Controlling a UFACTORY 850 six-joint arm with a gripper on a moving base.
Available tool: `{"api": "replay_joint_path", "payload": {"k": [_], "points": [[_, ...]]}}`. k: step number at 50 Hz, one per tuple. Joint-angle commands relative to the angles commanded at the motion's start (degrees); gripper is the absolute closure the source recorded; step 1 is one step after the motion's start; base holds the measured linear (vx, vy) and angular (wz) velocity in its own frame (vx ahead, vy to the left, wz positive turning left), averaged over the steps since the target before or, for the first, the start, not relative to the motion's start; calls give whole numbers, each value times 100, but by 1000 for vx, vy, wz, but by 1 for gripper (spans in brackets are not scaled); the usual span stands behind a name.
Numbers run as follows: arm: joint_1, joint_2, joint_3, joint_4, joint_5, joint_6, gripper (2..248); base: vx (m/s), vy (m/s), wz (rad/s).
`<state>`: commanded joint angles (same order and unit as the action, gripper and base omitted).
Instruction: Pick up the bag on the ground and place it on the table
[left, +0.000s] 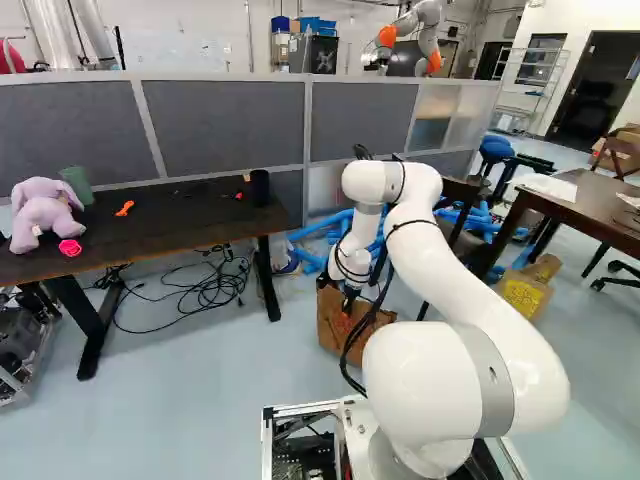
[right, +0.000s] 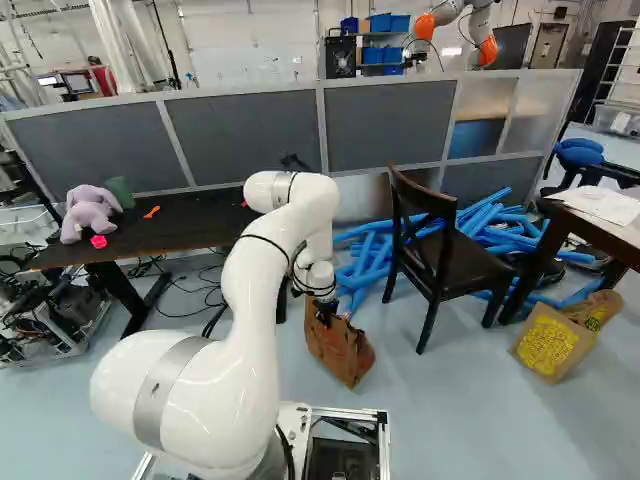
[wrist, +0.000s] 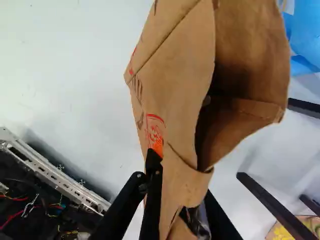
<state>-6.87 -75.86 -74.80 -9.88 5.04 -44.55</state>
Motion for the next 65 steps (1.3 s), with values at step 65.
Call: {"api": "replay_joint_path", "payload": {"k": [65], "points": [[29, 1012, 1737, 175, 354, 0, 229, 0, 0, 0]]}}
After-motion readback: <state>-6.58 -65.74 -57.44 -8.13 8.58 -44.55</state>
